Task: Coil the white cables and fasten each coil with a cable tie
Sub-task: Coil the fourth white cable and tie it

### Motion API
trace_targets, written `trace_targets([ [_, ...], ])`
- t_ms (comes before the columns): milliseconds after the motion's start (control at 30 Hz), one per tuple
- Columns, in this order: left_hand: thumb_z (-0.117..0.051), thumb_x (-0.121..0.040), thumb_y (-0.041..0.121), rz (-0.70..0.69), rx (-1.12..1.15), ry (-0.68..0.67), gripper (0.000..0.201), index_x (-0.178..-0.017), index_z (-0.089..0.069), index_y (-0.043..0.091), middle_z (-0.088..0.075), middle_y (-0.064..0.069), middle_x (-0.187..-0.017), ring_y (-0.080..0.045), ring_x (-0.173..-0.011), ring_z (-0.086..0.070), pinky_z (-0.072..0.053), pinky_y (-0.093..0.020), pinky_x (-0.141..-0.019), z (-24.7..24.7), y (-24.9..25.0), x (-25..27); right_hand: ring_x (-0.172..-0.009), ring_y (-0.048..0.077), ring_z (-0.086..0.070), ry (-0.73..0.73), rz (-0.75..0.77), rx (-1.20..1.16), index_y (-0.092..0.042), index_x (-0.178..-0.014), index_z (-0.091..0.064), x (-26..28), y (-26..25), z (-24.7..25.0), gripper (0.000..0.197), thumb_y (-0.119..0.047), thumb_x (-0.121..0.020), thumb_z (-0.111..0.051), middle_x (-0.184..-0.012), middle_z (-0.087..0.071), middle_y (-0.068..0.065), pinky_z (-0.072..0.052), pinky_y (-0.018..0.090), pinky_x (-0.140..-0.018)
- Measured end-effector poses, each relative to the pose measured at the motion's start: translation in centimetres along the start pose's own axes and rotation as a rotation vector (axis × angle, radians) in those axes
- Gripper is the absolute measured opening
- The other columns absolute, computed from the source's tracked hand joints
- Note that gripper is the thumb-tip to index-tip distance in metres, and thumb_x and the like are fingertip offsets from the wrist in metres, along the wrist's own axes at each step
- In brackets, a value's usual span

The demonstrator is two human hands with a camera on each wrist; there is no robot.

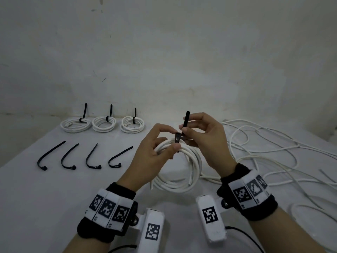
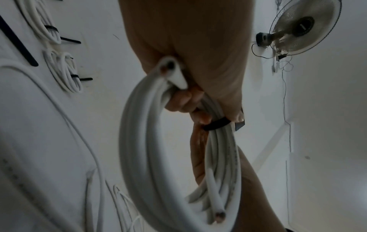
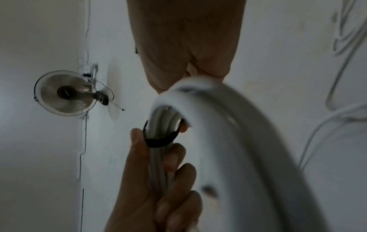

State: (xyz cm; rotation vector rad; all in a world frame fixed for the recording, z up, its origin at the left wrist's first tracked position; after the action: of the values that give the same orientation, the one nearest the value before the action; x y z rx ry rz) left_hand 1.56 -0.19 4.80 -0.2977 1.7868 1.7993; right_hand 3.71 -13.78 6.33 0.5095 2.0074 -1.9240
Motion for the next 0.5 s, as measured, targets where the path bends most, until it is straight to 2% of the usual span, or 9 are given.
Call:
trace_targets([
  [100, -0.06, -0.085, 0.015, 0.006, -0.008, 0.03, 0.021, -0.104, -0.051, 0.013, -0.063, 0.012, -0.054, 0.001, -0.041, -0.05, -0.035, -0.005, -0.046, 0.6, 0.4, 0.0, -0.06, 0.021, -0.068, -0.029, 0.063, 0.139, -0.002, -0.089, -0.067, -0.2, -0.6, 0.1, 0.012, 0.005, -0.08, -0.069, -0.08, -0.069, 0.018, -0.055, 0.025, -0.057],
  [200, -0.06, -0.078, 0.031, 0.011, -0.028, 0.049, 0.025, -0.101, -0.052, 0.023, -0.062, 0.006, -0.055, -0.001, -0.041, -0.046, -0.035, -0.012, -0.043, 1.0, 0.6, 0.2, -0.064, 0.023, -0.07, -0.135, 0.149, 0.307, -0.001, -0.082, -0.071, 0.1, -1.2, -0.8, 0.004, 0.002, -0.079, -0.071, -0.076, -0.071, 0.012, -0.055, 0.025, -0.06],
  [300, -0.06, -0.074, 0.038, 0.04, -0.024, 0.051, 0.027, -0.099, -0.053, 0.03, -0.06, 0.001, -0.055, -0.006, -0.04, -0.041, -0.034, -0.019, -0.039, 1.0, 0.1, 0.2, -0.062, 0.018, -0.071, -0.2, 0.171, 0.318, -0.002, -0.081, -0.072, 0.6, -1.5, -1.4, 0.003, -0.001, -0.078, -0.073, -0.074, -0.073, 0.006, -0.052, 0.02, -0.057],
  [500, -0.061, -0.074, 0.039, 0.059, -0.013, 0.045, 0.024, -0.096, -0.053, 0.033, -0.059, 0.0, -0.055, -0.007, -0.04, -0.04, -0.034, -0.02, -0.039, 0.8, -0.3, 0.3, -0.065, 0.019, -0.071, -0.202, 0.158, 0.31, -0.006, -0.081, -0.073, 0.8, -1.2, -1.3, 0.006, -0.001, -0.079, -0.073, -0.076, -0.073, 0.005, -0.051, 0.018, -0.059],
])
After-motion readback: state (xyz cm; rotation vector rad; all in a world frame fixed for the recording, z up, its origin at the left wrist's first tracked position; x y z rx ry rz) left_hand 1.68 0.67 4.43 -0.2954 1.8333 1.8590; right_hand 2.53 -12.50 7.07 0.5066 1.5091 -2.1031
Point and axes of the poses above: each hand's wrist, its own x-axis away from the middle knuckle, its own z-axis out of the back of the hand, y = z × x, the point moved 10 cm from there along -x, towards the middle knuckle
